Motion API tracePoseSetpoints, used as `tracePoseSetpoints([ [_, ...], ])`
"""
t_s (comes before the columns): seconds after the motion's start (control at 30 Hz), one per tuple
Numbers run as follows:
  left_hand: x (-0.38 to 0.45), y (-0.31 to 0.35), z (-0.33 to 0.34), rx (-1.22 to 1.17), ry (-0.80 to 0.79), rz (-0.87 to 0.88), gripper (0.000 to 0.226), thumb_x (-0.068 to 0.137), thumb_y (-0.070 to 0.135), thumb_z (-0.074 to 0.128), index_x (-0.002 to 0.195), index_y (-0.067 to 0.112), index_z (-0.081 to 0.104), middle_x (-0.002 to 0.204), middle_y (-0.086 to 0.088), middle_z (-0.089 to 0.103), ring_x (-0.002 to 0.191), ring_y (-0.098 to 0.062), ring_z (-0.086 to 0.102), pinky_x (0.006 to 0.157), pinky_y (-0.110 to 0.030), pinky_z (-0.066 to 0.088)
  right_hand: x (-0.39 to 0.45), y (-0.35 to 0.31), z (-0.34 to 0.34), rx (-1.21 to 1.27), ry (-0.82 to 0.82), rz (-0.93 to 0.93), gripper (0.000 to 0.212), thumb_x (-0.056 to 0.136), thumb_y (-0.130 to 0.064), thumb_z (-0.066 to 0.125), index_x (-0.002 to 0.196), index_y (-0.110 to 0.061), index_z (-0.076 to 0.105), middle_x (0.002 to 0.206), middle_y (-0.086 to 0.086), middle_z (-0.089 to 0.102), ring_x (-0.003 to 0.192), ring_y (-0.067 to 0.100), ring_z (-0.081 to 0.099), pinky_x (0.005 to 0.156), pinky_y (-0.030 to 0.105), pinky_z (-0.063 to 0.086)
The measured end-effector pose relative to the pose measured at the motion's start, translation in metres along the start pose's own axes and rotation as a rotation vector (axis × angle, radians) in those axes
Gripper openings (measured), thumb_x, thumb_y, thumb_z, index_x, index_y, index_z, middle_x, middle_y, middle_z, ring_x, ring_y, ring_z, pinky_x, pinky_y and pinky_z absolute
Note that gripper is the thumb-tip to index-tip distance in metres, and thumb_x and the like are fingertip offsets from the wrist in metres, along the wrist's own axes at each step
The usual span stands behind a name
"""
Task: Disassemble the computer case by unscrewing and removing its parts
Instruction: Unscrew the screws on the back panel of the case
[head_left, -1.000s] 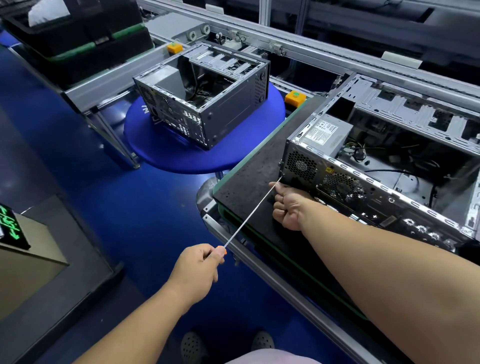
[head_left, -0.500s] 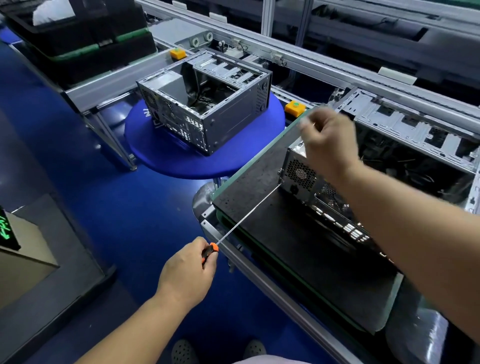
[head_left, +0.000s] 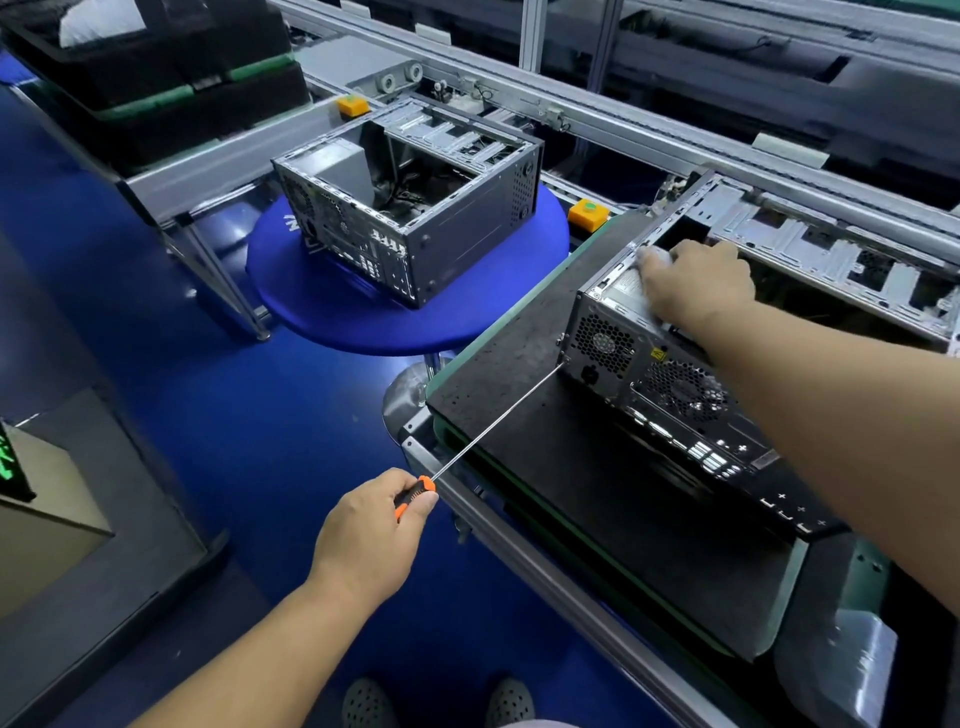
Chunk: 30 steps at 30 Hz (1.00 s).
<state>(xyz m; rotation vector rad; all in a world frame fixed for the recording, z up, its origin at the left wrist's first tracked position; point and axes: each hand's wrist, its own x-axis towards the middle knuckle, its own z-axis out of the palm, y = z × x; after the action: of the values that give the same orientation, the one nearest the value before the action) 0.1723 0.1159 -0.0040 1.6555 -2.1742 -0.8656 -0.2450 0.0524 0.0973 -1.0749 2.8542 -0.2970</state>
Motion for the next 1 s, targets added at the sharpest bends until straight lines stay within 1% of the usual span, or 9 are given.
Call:
tracePoseSetpoints([
  [0.13,0.004,-0.005,-0.001,-0.037,-0.029,-0.017,0.022,0.101,0.050,0.061,0.086,0.035,0.061,0.074,0.011,0.064,0.070,-0.010,0.059,0.057,-0.031,0.045,0.004,0.002,-0.001,0.036,-0.012,-0.019,0.072,0.094,-0.071,0.030,0.126,-0.014,0.060,0.130,0.023,0.046,0.113,0.046,0.051,0.095,0.053,0.051],
  [0.27,0.013,-0.013,-0.002,-0.114,-0.092,-0.025,0.028,0.101,0.050,0.062,0.082,0.030,0.064,0.070,0.007,0.061,0.068,-0.019,0.058,0.062,-0.040,0.051,0.009,0.004,0.000,0.025,-0.026,-0.077,0.069,0.096,-0.071,0.033,0.110,-0.011,0.063,0.120,0.023,0.056,0.104,0.044,0.060,0.092,0.051,0.055],
  [0.4,0.022,-0.016,-0.003,-0.208,-0.170,-0.039,0.034,0.101,0.044,0.065,0.077,0.021,0.064,0.061,0.008,0.051,0.057,-0.015,0.043,0.056,-0.037,0.040,0.012,0.006,0.000,0.004,-0.017,-0.129,0.068,0.099,-0.069,0.034,0.103,-0.008,0.062,0.116,0.025,0.058,0.101,0.044,0.061,0.090,0.050,0.056],
  [0.47,0.025,-0.016,-0.002,-0.441,-0.310,-0.219,0.037,0.103,0.043,0.064,0.083,0.012,0.070,0.063,-0.001,0.051,0.054,-0.015,0.039,0.049,-0.032,0.034,0.013,0.007,0.000,-0.001,-0.020,-0.147,0.067,0.099,-0.069,0.034,0.100,-0.007,0.061,0.120,0.024,0.055,0.104,0.044,0.058,0.091,0.050,0.054],
  [0.57,0.027,-0.015,-0.009,-0.857,-0.632,-0.564,0.040,0.105,0.041,0.061,0.098,0.004,0.075,0.070,-0.005,0.052,0.051,-0.012,0.038,0.038,-0.022,0.026,0.013,0.010,-0.001,-0.015,-0.014,-0.167,0.067,0.098,-0.071,0.034,0.092,-0.009,0.060,0.118,0.023,0.053,0.103,0.043,0.056,0.086,0.047,0.051],
  [0.63,0.028,-0.014,-0.013,-0.939,-0.724,-0.612,0.041,0.104,0.041,0.061,0.102,0.002,0.074,0.070,-0.005,0.052,0.050,-0.011,0.040,0.035,-0.020,0.027,0.013,0.010,-0.003,-0.027,-0.015,-0.170,0.067,0.098,-0.072,0.034,0.091,-0.010,0.060,0.119,0.022,0.051,0.102,0.042,0.054,0.078,0.043,0.048],
  [0.8,0.022,-0.014,-0.016,-0.881,-0.710,-0.568,0.042,0.104,0.041,0.062,0.106,0.000,0.071,0.072,-0.007,0.054,0.052,-0.012,0.042,0.035,-0.021,0.029,0.007,0.011,-0.006,0.017,-0.043,-0.176,0.065,0.097,-0.072,0.038,0.094,-0.011,0.061,0.123,0.019,0.048,0.106,0.042,0.055,0.085,0.048,0.053],
  [0.9,0.015,-0.018,-0.017,-0.888,-0.705,-0.574,0.042,0.103,0.041,0.064,0.104,0.001,0.073,0.073,-0.008,0.055,0.053,-0.013,0.043,0.036,-0.021,0.030,0.000,0.012,-0.002,0.005,-0.042,-0.174,0.067,0.097,-0.072,0.036,0.105,-0.011,0.062,0.131,0.021,0.047,0.117,0.045,0.049,0.094,0.051,0.049],
  [1.0,0.010,-0.016,-0.015,-0.883,-0.684,-0.573,0.038,0.099,0.040,0.069,0.103,0.002,0.072,0.074,-0.008,0.056,0.053,-0.014,0.044,0.036,-0.021,0.029,-0.004,0.010,-0.005,-0.066,-0.054,-0.165,0.072,0.098,-0.073,0.030,0.116,-0.010,0.060,0.130,0.023,0.048,0.119,0.046,0.047,0.096,0.051,0.045],
])
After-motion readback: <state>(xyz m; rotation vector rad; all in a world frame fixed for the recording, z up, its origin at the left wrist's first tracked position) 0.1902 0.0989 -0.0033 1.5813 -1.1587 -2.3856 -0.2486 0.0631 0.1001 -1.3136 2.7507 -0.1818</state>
